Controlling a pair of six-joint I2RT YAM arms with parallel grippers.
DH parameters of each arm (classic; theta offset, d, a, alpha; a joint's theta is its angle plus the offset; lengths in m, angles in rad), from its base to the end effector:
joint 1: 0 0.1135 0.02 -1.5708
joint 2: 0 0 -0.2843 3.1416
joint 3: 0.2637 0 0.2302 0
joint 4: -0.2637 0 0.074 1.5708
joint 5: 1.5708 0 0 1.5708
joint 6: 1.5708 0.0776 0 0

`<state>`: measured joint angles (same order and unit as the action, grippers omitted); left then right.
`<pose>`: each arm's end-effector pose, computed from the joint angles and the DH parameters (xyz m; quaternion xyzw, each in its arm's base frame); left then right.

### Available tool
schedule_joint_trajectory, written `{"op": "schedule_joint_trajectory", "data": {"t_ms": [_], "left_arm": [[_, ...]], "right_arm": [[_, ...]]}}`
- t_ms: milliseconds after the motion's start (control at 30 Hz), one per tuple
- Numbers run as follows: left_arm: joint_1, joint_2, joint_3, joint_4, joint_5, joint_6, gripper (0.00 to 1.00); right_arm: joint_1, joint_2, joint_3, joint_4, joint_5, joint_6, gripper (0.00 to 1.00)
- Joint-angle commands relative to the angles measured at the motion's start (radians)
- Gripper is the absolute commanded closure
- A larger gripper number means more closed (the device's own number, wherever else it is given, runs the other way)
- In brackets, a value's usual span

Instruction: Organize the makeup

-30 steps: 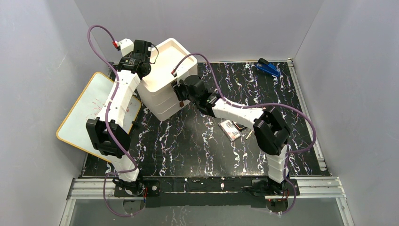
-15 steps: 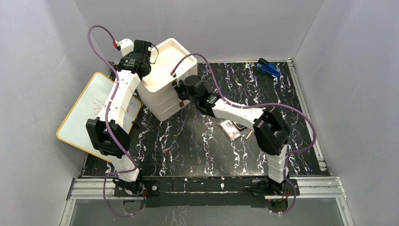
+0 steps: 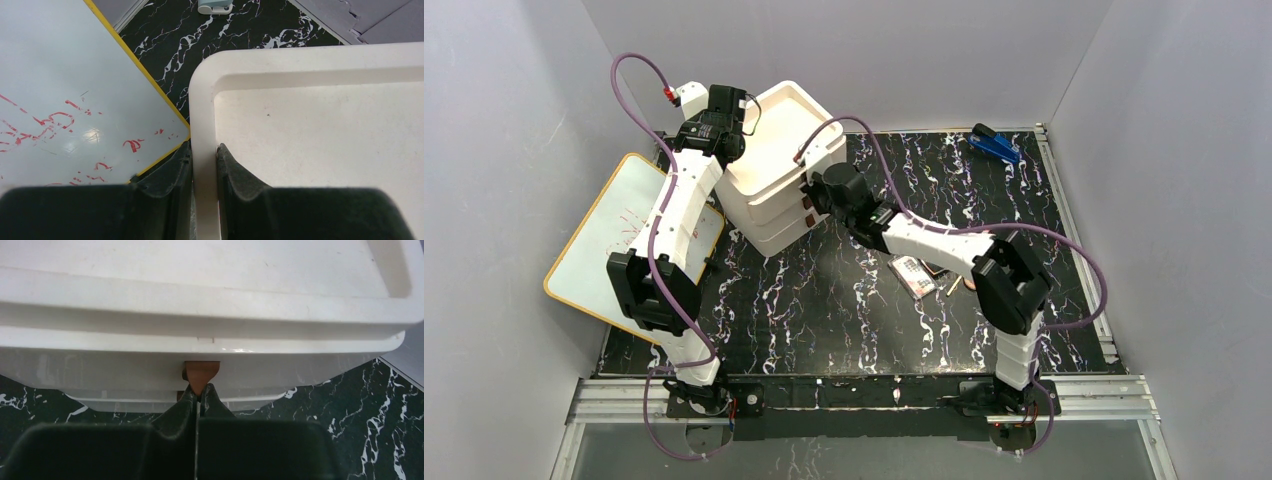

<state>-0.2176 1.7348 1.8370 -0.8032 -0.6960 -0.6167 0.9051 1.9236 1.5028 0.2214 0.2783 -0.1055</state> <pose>0.3851 -0.0342 0.3902 -0.3098 0.8072 0.1223 0.4874 0.3202 0.3732 0.3148 -0.2942 0.7132 0.1452 0.6194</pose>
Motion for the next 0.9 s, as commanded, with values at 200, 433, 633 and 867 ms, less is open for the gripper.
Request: {"op": "schedule_joint_trajectory", "data": {"t_ms": [200, 433, 633, 867], "left_arm": [[-0.021, -0.022, -0.008, -0.057, 0.046, 0.025, 1.00], [-0.022, -0.010, -0.001, -0.057, 0.044, 0.022, 1.00], [-0.022, 0.003, 0.012, -0.057, 0.045, 0.018, 1.00], [-0.022, 0.012, 0.021, -0.054, 0.058, 0.022, 1.00]], "right_arm": [[-0.012, -0.305, -0.255, 0.101, 0.123, -0.007, 0.99], [-0.013, -0.433, -0.425, 0.043, 0.159, 0.025, 0.99], [-0.013, -0.531, -0.537, -0.019, 0.179, 0.069, 0.99], [-0.017, -0.624, -0.602, -0.090, 0.240, 0.129, 0.53]]}}
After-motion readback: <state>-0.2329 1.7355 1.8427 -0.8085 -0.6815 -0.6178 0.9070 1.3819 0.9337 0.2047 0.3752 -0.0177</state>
